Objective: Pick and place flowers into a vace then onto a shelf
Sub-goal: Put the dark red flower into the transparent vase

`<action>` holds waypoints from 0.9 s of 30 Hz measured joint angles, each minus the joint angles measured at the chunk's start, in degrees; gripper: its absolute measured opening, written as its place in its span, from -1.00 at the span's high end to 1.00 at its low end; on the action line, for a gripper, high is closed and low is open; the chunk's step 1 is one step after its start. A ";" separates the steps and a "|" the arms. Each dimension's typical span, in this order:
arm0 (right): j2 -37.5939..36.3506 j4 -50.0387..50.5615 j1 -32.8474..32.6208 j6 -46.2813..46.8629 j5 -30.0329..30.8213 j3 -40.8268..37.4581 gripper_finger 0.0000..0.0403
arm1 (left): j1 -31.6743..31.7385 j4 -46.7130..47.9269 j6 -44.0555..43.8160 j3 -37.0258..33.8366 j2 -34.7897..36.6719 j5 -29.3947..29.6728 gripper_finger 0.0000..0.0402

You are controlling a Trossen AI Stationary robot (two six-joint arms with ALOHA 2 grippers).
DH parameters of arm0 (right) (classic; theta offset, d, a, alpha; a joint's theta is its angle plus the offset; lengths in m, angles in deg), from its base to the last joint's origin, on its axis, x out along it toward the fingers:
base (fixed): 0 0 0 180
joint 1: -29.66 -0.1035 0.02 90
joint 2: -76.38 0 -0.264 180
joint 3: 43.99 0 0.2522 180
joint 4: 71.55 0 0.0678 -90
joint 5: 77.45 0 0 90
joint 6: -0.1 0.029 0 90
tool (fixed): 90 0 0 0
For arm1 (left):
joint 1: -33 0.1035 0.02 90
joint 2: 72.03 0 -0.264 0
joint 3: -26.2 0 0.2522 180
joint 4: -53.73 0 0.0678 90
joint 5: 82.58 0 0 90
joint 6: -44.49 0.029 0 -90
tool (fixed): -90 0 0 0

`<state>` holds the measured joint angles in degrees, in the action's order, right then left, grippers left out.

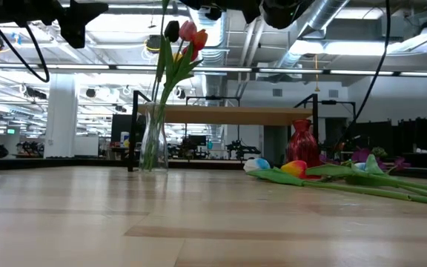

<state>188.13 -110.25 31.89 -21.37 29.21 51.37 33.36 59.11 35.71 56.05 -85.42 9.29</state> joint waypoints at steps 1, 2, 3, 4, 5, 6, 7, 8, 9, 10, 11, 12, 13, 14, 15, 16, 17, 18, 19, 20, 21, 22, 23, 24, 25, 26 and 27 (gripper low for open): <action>0.00 0.00 0.12 -0.02 0.00 0.00 0.99 | 0.00 0.00 0.00 0.00 0.00 0.02 0.04; 0.00 0.11 0.21 -0.02 -0.02 0.00 0.99 | 0.00 0.00 0.00 0.00 0.00 0.00 0.04; 0.00 0.18 0.27 0.00 -0.02 0.00 0.99 | 0.00 -0.02 0.00 0.00 0.00 0.02 0.04; 0.00 0.24 0.46 -0.01 -0.02 0.00 0.99 | 0.00 -0.02 0.00 0.00 0.00 0.00 0.04; 0.00 0.38 0.58 0.00 -0.05 0.00 0.99 | 0.00 -0.02 0.00 0.00 0.00 0.02 0.04; 0.00 0.57 0.61 0.00 -0.04 0.00 0.99 | 0.00 -0.03 0.00 0.00 0.00 0.00 0.04; 0.00 0.81 0.66 -0.01 -0.05 0.00 0.99 | 0.00 -0.03 0.00 0.00 0.00 0.01 0.04; 0.00 1.06 0.82 -0.02 -0.05 0.00 0.99 | 0.00 -0.02 0.00 0.00 0.00 0.01 0.04; 0.00 1.19 0.93 0.00 -0.06 0.00 0.99 | 0.00 -0.03 0.00 0.00 0.00 0.00 0.04; 0.00 1.46 0.93 -0.01 -0.06 0.00 0.99 | 0.00 -0.04 0.00 0.00 0.00 0.00 0.04; 0.00 1.89 0.94 -0.02 -0.06 0.00 0.99 | 0.00 -0.04 0.00 0.00 0.00 0.02 0.04; 0.00 2.65 1.08 -0.02 -0.08 0.00 0.99 | 0.00 -0.04 0.00 0.00 0.00 0.00 0.04; 0.00 3.28 1.28 0.00 -0.08 0.00 0.99 | 0.00 -0.04 0.00 0.00 0.00 0.02 0.04; 0.00 4.00 1.36 0.02 -0.11 0.00 0.98 | 0.00 -0.04 0.00 0.00 0.00 0.02 0.04; 0.00 4.45 1.41 0.13 -0.13 0.00 0.97 | 0.00 -0.04 0.00 0.00 0.00 0.02 0.04; 0.00 4.67 1.44 0.32 -0.12 0.00 0.96 | 0.00 -0.04 0.00 0.00 0.00 0.00 0.04; 0.00 4.87 1.57 0.39 -0.13 0.00 0.96 | 0.00 -0.04 0.00 0.00 0.00 0.02 0.04; 0.00 4.90 1.67 0.39 -0.13 0.00 0.95 | 0.00 -0.04 0.00 0.00 0.00 0.02 0.04; 0.00 4.90 1.68 0.39 -0.15 0.00 0.95 | 0.00 -0.04 0.00 0.00 0.00 0.02 0.04; 0.00 4.90 1.68 0.39 -0.23 0.00 0.95 | 0.00 -0.04 0.00 0.00 0.00 0.01 0.04; 0.00 4.90 1.68 0.37 -0.26 0.00 0.95 | 0.00 -0.04 0.00 0.00 0.00 0.02 0.04; 0.00 4.89 1.68 0.27 -0.26 0.00 0.95 | 0.00 -0.04 0.00 0.00 0.00 0.02 0.04; 0.00 4.90 1.64 0.14 -0.26 0.00 0.94 | 0.00 -0.04 0.00 0.00 0.00 0.02 0.04; 0.00 4.90 1.61 0.03 -0.28 0.00 0.94 | 0.00 -0.04 0.00 0.00 0.00 0.02 0.04; 0.00 4.90 1.57 -0.02 -0.28 0.00 0.93 | 0.00 -0.04 -0.02 0.00 0.00 0.02 0.04; 0.00 4.90 1.57 0.00 -0.28 0.00 0.93 | 0.00 -0.04 -0.02 0.00 0.00 0.02 0.04; 0.00 5.01 1.57 0.01 -0.28 0.00 0.91 | 0.00 -0.04 -0.01 0.00 0.00 0.02 0.04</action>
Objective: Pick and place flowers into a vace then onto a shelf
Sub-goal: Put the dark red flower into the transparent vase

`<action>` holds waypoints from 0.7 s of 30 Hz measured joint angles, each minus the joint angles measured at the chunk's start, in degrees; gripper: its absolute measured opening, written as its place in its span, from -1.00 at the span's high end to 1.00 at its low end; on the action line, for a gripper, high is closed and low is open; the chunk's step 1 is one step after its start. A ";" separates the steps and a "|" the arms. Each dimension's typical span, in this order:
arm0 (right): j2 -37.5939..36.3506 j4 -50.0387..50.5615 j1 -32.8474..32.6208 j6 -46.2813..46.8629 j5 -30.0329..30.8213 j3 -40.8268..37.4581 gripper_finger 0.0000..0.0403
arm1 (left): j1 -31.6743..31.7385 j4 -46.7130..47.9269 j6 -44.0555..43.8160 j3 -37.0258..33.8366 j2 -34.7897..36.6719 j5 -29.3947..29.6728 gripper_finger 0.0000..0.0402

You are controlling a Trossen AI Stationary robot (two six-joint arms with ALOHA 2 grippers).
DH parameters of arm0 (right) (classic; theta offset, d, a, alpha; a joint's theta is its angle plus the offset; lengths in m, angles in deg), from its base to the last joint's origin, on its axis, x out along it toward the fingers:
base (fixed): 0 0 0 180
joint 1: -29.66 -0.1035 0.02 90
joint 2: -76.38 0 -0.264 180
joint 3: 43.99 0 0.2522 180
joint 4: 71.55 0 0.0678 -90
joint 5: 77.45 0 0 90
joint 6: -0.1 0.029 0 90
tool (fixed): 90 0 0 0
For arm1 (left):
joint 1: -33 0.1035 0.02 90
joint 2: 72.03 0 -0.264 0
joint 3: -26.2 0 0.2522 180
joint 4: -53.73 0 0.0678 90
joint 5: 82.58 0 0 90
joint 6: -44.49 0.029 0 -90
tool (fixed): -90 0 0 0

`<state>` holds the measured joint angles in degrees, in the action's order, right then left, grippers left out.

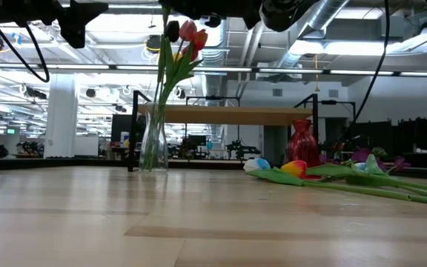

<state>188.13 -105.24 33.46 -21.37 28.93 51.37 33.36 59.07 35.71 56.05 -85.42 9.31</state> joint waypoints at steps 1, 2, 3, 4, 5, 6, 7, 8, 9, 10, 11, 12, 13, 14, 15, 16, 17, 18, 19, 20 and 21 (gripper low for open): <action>0.00 0.46 -0.02 0.01 0.00 0.00 0.90 | 0.00 0.00 -0.01 0.00 0.00 0.00 0.04; 0.00 0.70 -0.01 0.05 -0.02 0.00 0.88 | 0.00 0.00 -0.01 0.00 0.00 0.00 0.04; 0.00 0.83 0.00 0.36 -0.01 -0.02 0.86 | 0.00 0.00 -0.01 0.00 0.00 0.00 0.04; 0.00 0.86 0.00 0.41 -0.02 -0.02 0.83 | 0.00 0.01 -0.02 0.00 0.00 0.00 0.04; 0.00 0.80 -0.03 0.43 -0.01 -0.02 0.80 | 0.00 0.02 -0.02 0.00 0.00 0.00 0.04; 0.00 0.75 -0.05 0.43 -0.02 -0.02 0.76 | 0.00 0.02 -0.02 0.00 0.00 0.00 0.04; 0.00 0.77 -0.13 0.43 -0.02 -0.02 0.72 | 0.00 0.02 -0.02 0.00 0.00 0.00 0.04; 0.00 0.81 -0.20 0.43 0.00 -0.02 0.67 | 0.00 0.02 -0.02 0.00 0.00 0.00 0.04; 0.00 0.81 -0.30 0.43 0.00 -0.02 0.62 | 0.00 0.02 -0.02 0.00 0.00 0.00 0.04; 0.00 0.78 -0.40 0.43 -0.02 -0.02 0.56 | 0.00 0.02 -0.02 0.00 0.00 0.00 0.04; 0.00 0.78 -0.48 0.45 -0.02 -0.02 0.50 | 0.00 0.02 -0.02 0.00 0.00 0.00 0.04; 0.00 0.84 -0.69 0.45 -0.02 -0.02 0.44 | 0.00 0.02 -0.02 0.00 0.00 0.00 0.04; 0.00 1.07 -0.84 0.43 -0.02 -0.02 0.38 | 0.00 0.04 -0.02 0.00 0.00 0.00 0.04; 0.00 1.27 -0.91 0.45 -0.02 -0.02 0.32 | 0.00 0.04 -0.02 0.00 0.00 0.00 0.04; 0.00 1.69 -0.96 0.45 -0.01 -0.02 0.25 | 0.00 0.04 -0.02 0.00 0.00 0.00 0.04; 0.00 2.09 -1.16 0.47 -0.02 -0.02 0.19 | 0.00 0.04 -0.04 0.00 0.00 0.00 0.04; 0.00 2.65 -1.18 0.46 -0.02 -0.02 0.13 | 0.00 0.07 -0.14 0.00 0.00 0.00 0.04; 0.00 3.09 -1.18 0.45 -0.02 -0.02 0.07 | 0.00 0.07 -0.42 0.00 0.00 0.00 0.04; 0.00 3.57 -1.20 0.49 -0.02 -0.02 0.02 | 0.00 0.07 -0.54 0.00 0.00 0.00 0.04; 0.00 3.84 -1.20 0.70 0.00 -0.02 -0.03 | 0.00 0.07 -0.56 0.00 0.00 0.00 0.04; 0.00 3.98 -1.19 1.20 -0.01 -0.02 -0.07 | 0.00 0.07 -0.56 0.00 0.00 0.00 0.04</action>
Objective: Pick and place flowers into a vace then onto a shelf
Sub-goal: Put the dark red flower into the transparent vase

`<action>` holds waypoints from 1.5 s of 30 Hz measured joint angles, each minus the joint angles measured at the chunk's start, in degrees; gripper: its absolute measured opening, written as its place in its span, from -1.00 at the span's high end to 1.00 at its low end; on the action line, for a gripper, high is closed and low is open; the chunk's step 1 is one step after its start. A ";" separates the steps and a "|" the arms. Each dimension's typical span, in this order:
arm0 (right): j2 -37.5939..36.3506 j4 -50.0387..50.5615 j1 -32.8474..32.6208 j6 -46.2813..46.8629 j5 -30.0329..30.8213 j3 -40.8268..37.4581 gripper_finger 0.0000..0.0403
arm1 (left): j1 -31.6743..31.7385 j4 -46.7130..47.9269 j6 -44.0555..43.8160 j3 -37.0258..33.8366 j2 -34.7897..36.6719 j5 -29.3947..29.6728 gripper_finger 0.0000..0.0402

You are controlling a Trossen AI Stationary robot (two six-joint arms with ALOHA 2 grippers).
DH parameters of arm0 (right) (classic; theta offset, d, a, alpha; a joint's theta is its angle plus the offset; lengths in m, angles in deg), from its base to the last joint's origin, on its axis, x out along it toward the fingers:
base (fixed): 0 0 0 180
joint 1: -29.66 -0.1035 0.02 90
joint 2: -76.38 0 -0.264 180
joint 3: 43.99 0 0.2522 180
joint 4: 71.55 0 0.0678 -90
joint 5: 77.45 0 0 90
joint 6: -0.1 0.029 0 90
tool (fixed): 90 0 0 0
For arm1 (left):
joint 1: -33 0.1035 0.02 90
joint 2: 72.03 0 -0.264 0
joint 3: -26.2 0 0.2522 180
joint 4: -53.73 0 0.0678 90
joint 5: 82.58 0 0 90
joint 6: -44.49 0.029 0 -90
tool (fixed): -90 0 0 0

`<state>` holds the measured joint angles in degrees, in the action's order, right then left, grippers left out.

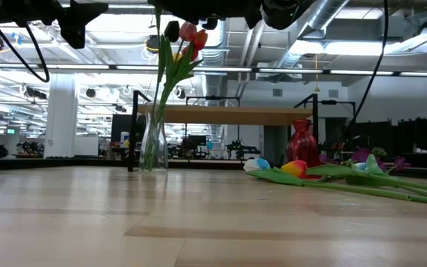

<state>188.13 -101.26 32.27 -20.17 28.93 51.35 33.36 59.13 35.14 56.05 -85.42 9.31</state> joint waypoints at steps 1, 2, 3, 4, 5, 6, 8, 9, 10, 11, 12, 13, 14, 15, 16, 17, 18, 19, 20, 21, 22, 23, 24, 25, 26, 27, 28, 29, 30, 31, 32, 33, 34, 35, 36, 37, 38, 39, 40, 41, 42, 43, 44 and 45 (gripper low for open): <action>0.00 0.01 0.04 0.53 0.02 0.00 -0.11 | 0.00 0.00 0.00 0.00 0.00 0.00 0.04; 0.00 0.05 0.05 0.77 0.01 0.00 -0.14 | 0.00 0.00 -0.09 0.00 0.00 0.00 0.04; 0.00 0.22 0.05 0.79 0.01 0.00 -0.16 | 0.00 0.00 -0.27 0.00 0.00 0.00 0.04; 0.00 0.48 0.05 0.79 0.03 0.00 -0.18 | -0.01 0.00 -0.37 0.00 0.00 0.00 0.04; 0.00 0.94 0.05 0.79 0.03 0.00 -0.20 | 0.00 0.00 -0.37 0.00 0.00 0.00 0.04; 0.00 1.42 0.05 0.79 0.05 0.00 -0.21 | 0.00 0.02 -0.37 0.00 0.00 0.00 0.04; 0.00 2.08 0.03 0.80 0.05 0.00 -0.21 | 0.00 0.02 -0.37 0.00 0.00 0.00 0.04; 0.00 2.75 0.03 0.81 0.10 0.00 -0.21 | 0.00 0.02 -0.37 0.00 0.00 0.00 0.04; 0.00 3.45 0.03 0.84 0.14 0.00 -0.21 | 0.00 0.02 -0.37 0.00 0.00 0.00 0.04; 0.00 4.43 0.01 0.82 0.14 0.00 -0.21 | 0.00 0.03 -0.37 0.00 0.00 0.00 0.04; 0.00 5.05 -0.01 0.83 0.18 0.00 -0.22 | -0.02 0.04 -0.37 0.00 0.00 0.00 0.04; 0.00 5.52 -0.05 0.83 0.20 0.00 -0.22 | -0.01 0.04 -0.37 0.00 0.00 0.00 0.04; 0.00 5.72 -0.08 0.83 0.20 0.00 -0.22 | 0.00 0.04 -0.37 0.00 0.00 0.00 0.04; 0.00 5.81 -0.19 0.83 0.25 0.00 -0.22 | -0.02 0.06 -0.37 0.00 0.00 0.00 0.04; 0.00 5.85 -0.28 0.83 0.25 0.00 -0.22 | 0.00 0.04 -0.37 0.00 0.00 0.00 0.04; 0.00 5.98 -0.29 0.83 0.25 0.00 -0.22 | -0.02 0.07 -0.37 0.00 -0.01 0.00 0.04; 0.00 6.05 -0.34 0.83 0.24 0.00 -0.22 | -0.01 0.07 -0.37 0.00 -0.01 0.00 0.04; 0.00 6.25 -0.34 0.83 0.23 0.00 -0.22 | -0.02 0.06 -0.37 0.00 -0.01 0.00 0.04; 0.00 6.54 -0.34 0.83 0.23 0.00 -0.22 | -0.02 0.07 -0.37 0.00 0.00 0.00 0.04; 0.00 6.94 -0.34 0.85 0.23 0.00 -0.22 | -0.02 0.07 -0.37 0.00 0.00 0.00 0.04; 0.00 7.35 -0.34 0.85 0.24 0.00 -0.22 | 0.00 0.09 -0.37 0.00 0.00 0.00 0.04; 0.00 7.87 -0.34 0.85 0.23 0.00 -0.22 | 0.00 0.15 -0.37 0.00 0.00 0.00 0.04; 0.00 8.50 -0.34 0.98 0.23 0.00 -0.22 | 0.00 0.27 -0.37 0.00 0.00 0.00 0.04; 0.00 9.33 -0.34 1.39 0.24 0.00 -0.22 | -0.02 0.42 -0.37 0.00 0.00 0.00 0.04; 0.00 10.23 -0.33 2.02 0.25 0.00 -0.22 | -0.01 0.52 -0.37 0.00 -0.01 0.00 0.04; 0.00 11.10 -0.34 2.45 0.24 0.00 -0.22 | -0.01 0.55 -0.37 0.00 -0.02 0.00 0.04; 0.00 11.79 -0.34 2.71 0.25 0.00 -0.22 | 0.00 0.53 -0.37 0.00 -0.02 0.00 0.04; 0.00 12.21 -0.34 2.78 0.23 0.00 -0.22 | 0.00 0.52 -0.37 0.00 -0.02 0.00 0.04; 0.00 12.45 -0.40 2.84 0.23 0.00 -0.22 | -0.02 0.54 -0.37 0.00 -0.02 0.00 0.04; 0.00 12.83 -0.54 2.86 0.25 0.00 -0.22 | -0.02 0.55 -0.37 0.00 -0.02 0.00 0.04; 0.00 13.12 -0.66 2.82 0.27 0.00 -0.22 | 0.00 0.55 -0.37 0.00 -0.02 0.00 0.04; 0.00 13.36 -0.71 2.82 0.25 0.00 -0.22 | -0.01 0.60 -0.37 0.00 -0.02 0.00 0.04; 0.00 13.46 -0.90 2.80 0.25 0.00 -0.22 | 0.00 0.72 -0.37 0.00 -0.02 0.02 0.04; 0.00 13.55 -1.09 2.77 0.25 0.00 -0.22 | -0.01 0.89 -0.37 0.00 -0.02 0.02 0.04; 0.00 13.78 -1.14 2.57 0.25 0.00 -0.22 | -0.01 1.00 -0.37 0.00 -0.02 0.04 0.04; 0.00 14.15 -1.20 2.30 0.25 0.00 -0.22 | -0.02 1.05 -0.38 0.00 -0.02 0.04 0.04; 0.00 14.72 -1.36 2.26 0.41 0.00 -0.22 | 0.00 1.10 -0.42 0.00 -0.02 0.04 0.04; 0.00 15.10 -1.50 2.24 0.81 0.00 -0.22 | -0.02 1.11 -0.42 0.00 -0.02 0.04 0.04; 0.00 15.34 -1.52 2.18 1.45 0.00 -0.22 | -0.02 1.13 -0.42 0.00 -0.02 0.04 0.04; 0.00 15.99 -1.58 1.95 1.99 0.21 -0.22 | -0.01 1.14 -0.44 0.00 -0.02 0.04 0.04; 0.00 17.34 -1.72 1.82 2.05 0.81 -0.22 | -0.02 1.14 -0.44 0.00 -0.02 0.04 0.04; 0.00 18.92 -1.82 1.82 2.13 1.51 -0.22 | -0.02 1.15 -0.45 0.00 -0.02 0.04 0.04; 0.00 20.78 -1.85 1.81 2.19 2.45 -0.22 | -0.02 1.16 -0.46 0.00 -0.02 0.04 0.04; 0.00 22.72 -1.90 1.81 2.17 3.52 -0.22 | -0.02 1.16 -0.46 0.00 -0.02 0.05 0.04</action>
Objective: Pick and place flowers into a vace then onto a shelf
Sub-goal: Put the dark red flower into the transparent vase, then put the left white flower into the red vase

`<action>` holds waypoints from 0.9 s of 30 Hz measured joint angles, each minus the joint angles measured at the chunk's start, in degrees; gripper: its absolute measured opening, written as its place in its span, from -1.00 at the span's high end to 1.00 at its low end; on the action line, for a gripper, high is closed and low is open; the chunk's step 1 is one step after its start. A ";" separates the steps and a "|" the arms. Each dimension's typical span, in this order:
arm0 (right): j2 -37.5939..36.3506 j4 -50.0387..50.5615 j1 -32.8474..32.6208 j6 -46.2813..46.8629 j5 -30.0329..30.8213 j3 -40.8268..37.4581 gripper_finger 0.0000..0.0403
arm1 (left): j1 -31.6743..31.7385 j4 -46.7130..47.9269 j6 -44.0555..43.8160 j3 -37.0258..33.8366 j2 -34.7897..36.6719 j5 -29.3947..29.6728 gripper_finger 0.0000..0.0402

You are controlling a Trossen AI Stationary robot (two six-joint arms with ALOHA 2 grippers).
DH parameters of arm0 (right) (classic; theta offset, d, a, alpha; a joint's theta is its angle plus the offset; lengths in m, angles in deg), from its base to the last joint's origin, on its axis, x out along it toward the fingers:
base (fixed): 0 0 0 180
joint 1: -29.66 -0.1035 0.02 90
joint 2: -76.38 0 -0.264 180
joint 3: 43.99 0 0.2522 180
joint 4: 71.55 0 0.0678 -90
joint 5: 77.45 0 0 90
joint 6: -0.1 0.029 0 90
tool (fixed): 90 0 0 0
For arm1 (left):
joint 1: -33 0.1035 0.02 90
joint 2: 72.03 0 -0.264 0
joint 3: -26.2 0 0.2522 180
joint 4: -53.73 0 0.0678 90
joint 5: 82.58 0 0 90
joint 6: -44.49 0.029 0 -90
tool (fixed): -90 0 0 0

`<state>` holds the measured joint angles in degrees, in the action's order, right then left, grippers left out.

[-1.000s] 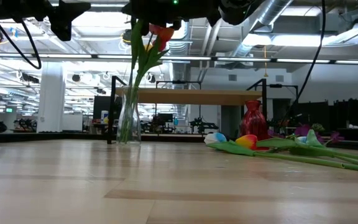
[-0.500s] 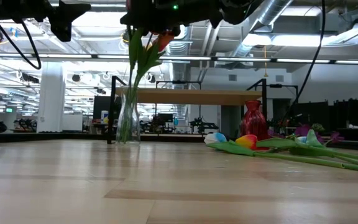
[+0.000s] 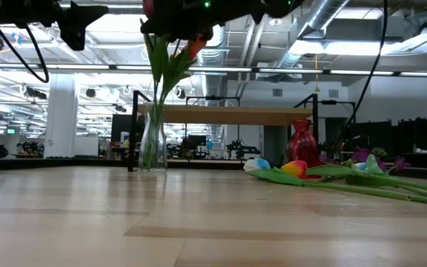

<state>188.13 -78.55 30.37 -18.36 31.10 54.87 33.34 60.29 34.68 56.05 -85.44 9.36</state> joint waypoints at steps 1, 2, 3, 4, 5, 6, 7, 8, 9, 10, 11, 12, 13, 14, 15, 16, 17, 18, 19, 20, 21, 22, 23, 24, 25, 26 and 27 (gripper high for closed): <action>0.00 2.00 -0.10 0.02 0.00 1.03 -0.22 | 0.00 0.00 0.00 0.00 0.00 0.02 0.04; 0.00 4.19 -0.11 0.00 0.00 2.14 -0.22 | 0.00 0.00 -0.02 0.00 0.00 0.00 0.04; 0.00 6.35 -0.11 0.02 -0.02 3.13 -0.22 | 0.00 0.02 -0.02 0.00 0.00 0.00 0.04; 0.00 8.39 -0.22 0.02 -0.02 4.08 -0.22 | 0.00 0.02 -0.04 0.00 0.00 0.00 0.04; 0.00 10.29 -0.31 0.01 0.00 4.96 -0.22 | 0.00 0.02 -0.04 0.00 0.00 0.00 0.04; 0.00 12.22 -0.33 0.00 0.00 5.89 -0.22 | 0.00 0.04 -0.07 0.00 0.00 0.00 0.04; 0.00 14.25 -0.40 0.00 -0.01 6.80 -0.22 | 0.00 0.06 -0.09 0.00 0.00 0.00 0.04; 0.00 16.26 -0.55 0.00 0.01 7.63 -0.22 | 0.00 0.07 -0.11 0.00 0.00 0.00 0.04; 0.00 18.35 -0.67 0.00 0.01 8.46 -0.22 | 0.00 0.10 -0.13 0.00 0.00 0.00 0.04; 0.00 20.34 -0.74 0.00 0.00 9.15 -0.22 | 0.00 0.15 -0.13 0.00 0.00 0.00 0.04; 0.00 22.28 -0.80 0.00 0.00 9.83 -0.22 | 0.00 0.20 -0.13 0.00 0.00 0.00 0.04; 0.00 24.35 -0.96 0.00 -0.01 10.58 -0.22 | 0.00 0.22 -0.13 0.00 0.00 0.00 0.04; 0.00 26.22 -1.10 0.00 0.00 11.31 -0.22 | 0.00 0.24 -0.13 0.00 0.00 0.00 0.04; 0.00 28.00 -1.12 -0.02 0.16 12.08 -0.22 | 0.00 0.26 -0.13 0.00 0.00 0.00 0.04; 0.00 29.72 -1.20 -0.02 0.90 12.82 -0.22 | 0.00 0.26 -0.13 0.00 0.00 0.00 0.04; 0.00 31.29 -1.40 -0.03 1.50 13.46 -0.22 | 0.00 0.26 -0.13 0.00 0.00 0.00 0.04; 0.00 32.83 -1.52 -0.07 1.96 14.07 -0.22 | 0.00 0.26 -0.13 0.00 0.00 0.00 0.04; 0.00 34.17 -1.61 -0.13 2.53 14.62 -0.22 | 0.00 0.26 -0.13 0.00 0.00 0.01 0.04; 0.00 35.30 -1.63 -0.51 2.75 15.15 -0.22 | 0.00 0.26 -0.13 0.00 0.00 0.07 0.04; 0.00 36.23 -1.79 -0.79 2.79 15.67 -0.22 | 0.00 0.26 -0.13 0.00 0.00 0.13 0.04; 0.00 37.17 -1.93 -0.99 2.95 16.16 -0.22 | 0.00 0.26 -0.13 0.00 0.00 0.20 0.04; 0.00 37.74 -2.11 -1.11 3.30 16.56 -0.22 | 0.00 0.26 -0.13 0.00 0.00 0.26 0.04; 0.00 38.43 -2.30 -1.43 3.77 16.97 -0.22 | 0.00 0.26 -0.13 0.00 0.00 0.26 0.04; 0.00 38.81 -2.59 -1.91 4.20 17.21 -0.22 | 0.00 0.26 -0.15 0.00 0.00 0.26 0.04; 0.00 38.80 -2.83 -2.57 4.35 17.29 -0.22 | 0.00 0.26 -0.15 0.00 0.00 0.26 0.04; 0.00 38.80 -3.09 -3.13 4.61 17.29 -0.22 | 0.00 0.26 -0.38 0.00 0.00 0.26 0.04; 0.00 38.82 -3.42 -3.90 5.22 17.29 -0.22 | 0.00 0.26 -0.43 0.00 0.00 0.26 0.04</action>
<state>188.13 -39.72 26.95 -22.26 36.31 72.16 33.34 60.56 34.25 56.05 -85.44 9.62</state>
